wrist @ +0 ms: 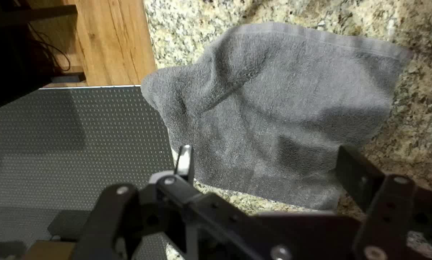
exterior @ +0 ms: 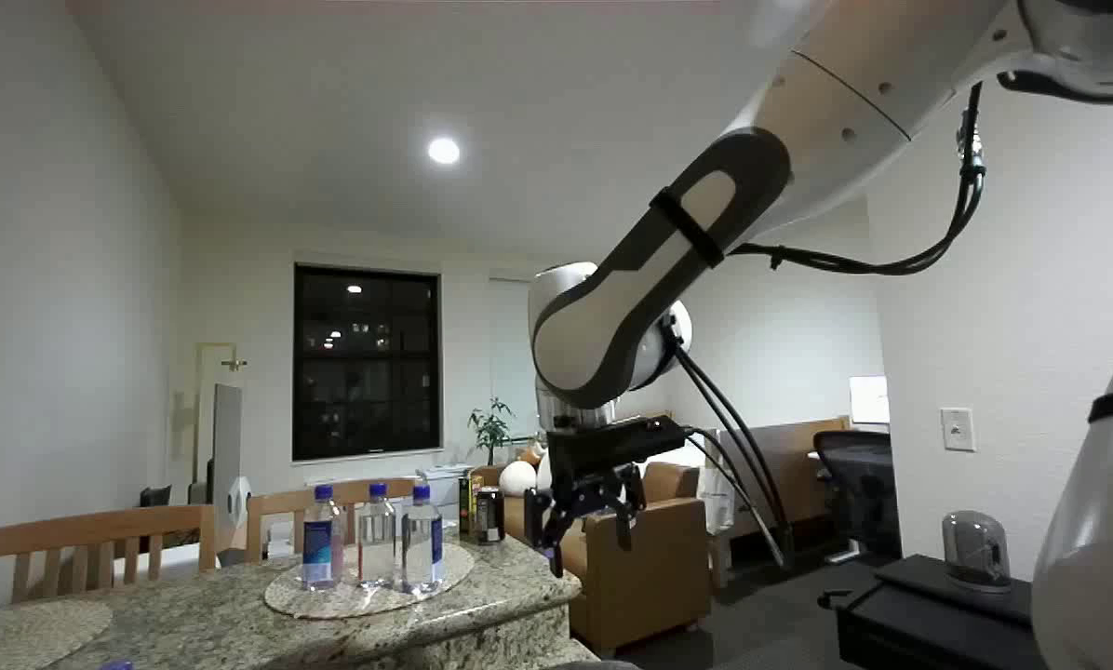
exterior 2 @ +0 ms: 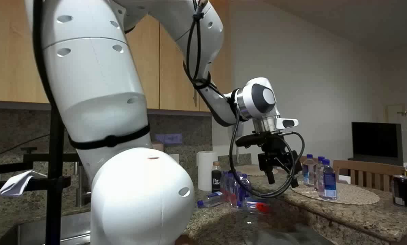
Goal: Move the grey towel to the left.
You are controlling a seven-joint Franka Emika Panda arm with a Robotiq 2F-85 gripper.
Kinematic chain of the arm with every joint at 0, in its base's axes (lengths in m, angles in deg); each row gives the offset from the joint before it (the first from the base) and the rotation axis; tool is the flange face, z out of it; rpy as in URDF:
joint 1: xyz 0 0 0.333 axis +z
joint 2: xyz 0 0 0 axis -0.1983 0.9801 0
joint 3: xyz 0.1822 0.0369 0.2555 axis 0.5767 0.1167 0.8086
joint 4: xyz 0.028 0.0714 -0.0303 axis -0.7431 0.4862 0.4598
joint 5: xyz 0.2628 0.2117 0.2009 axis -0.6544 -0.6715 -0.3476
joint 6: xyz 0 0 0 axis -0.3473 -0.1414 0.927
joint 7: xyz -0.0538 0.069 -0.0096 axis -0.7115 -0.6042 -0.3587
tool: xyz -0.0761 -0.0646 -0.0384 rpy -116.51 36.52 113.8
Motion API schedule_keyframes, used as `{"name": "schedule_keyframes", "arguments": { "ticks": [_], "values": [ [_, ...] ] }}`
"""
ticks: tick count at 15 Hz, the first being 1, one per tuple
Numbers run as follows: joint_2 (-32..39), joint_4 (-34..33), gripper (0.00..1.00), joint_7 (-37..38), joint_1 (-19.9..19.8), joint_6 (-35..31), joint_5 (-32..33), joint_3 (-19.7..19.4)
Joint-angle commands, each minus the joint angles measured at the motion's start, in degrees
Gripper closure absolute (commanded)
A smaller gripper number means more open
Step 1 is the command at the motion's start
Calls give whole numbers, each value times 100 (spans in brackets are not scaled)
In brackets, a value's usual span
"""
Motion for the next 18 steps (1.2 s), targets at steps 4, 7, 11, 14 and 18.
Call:
{"name": "schedule_keyframes", "arguments": {
  "ticks": [4, 7, 11, 14, 18],
  "values": [
    [7, -10, 0, 33, 133, 21, 49, -132],
    [27, -22, 0, 19, 154, 13, 38, -138],
    [186, -205, 0, 59, 259, 160, -17, -145],
    [454, -437, 0, 122, 313, 187, -2, -125],
    [988, -905, 0, 299, 349, 255, 105, -132]
  ]
}}
